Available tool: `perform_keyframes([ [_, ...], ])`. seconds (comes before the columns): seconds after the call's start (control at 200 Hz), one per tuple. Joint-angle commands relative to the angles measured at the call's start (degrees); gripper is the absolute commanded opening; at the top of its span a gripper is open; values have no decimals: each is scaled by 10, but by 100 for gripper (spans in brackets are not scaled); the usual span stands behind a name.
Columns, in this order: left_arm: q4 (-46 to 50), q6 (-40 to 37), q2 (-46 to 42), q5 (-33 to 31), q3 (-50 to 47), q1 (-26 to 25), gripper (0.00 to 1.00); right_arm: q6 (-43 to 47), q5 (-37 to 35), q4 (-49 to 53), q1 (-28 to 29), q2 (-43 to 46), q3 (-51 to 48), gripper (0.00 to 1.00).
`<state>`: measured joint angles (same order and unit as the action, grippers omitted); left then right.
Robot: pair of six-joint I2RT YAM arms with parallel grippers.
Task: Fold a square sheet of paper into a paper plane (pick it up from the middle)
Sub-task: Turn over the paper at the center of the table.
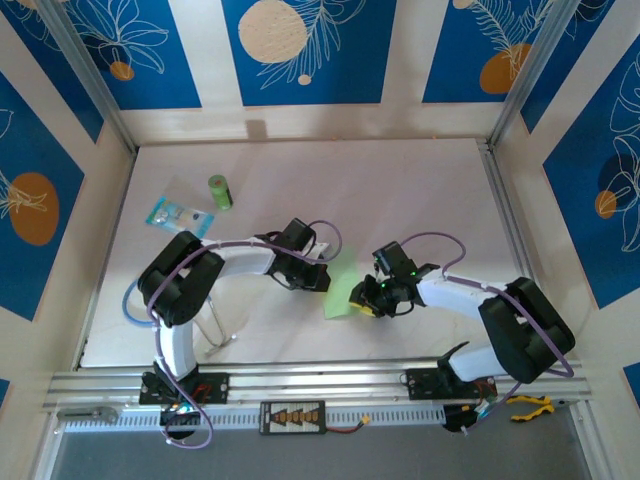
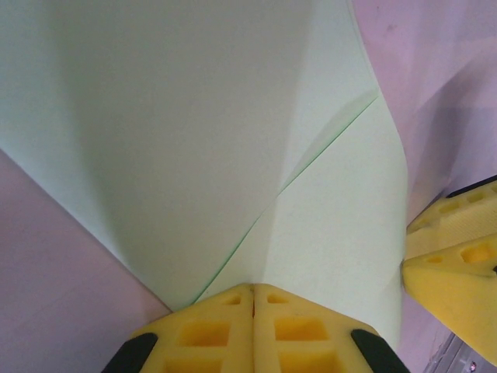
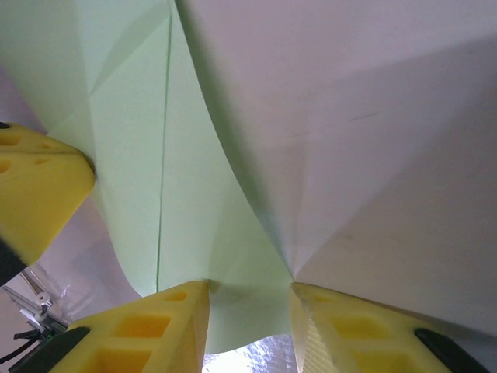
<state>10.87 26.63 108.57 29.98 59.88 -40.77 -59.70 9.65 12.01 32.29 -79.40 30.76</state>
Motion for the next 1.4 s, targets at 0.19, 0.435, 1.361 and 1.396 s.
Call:
perform_keyframes([
  [0.19, 14, -6, 15, 2, -7, 4, 7, 24, 51, -80, -12, -47, 39, 41],
  [0.435, 10, -1, 18, 3, -8, 4, 6, 48, 72, -83, -29, -73, 65, 43],
  [1.361, -20, 23, 3, 23, -19, 4, 5, 73, 128, -143, -91, -118, 40, 26],
  [1.396, -19, 23, 3, 23, -19, 4, 6, 74, 130, -146, -93, -119, 40, 26],
])
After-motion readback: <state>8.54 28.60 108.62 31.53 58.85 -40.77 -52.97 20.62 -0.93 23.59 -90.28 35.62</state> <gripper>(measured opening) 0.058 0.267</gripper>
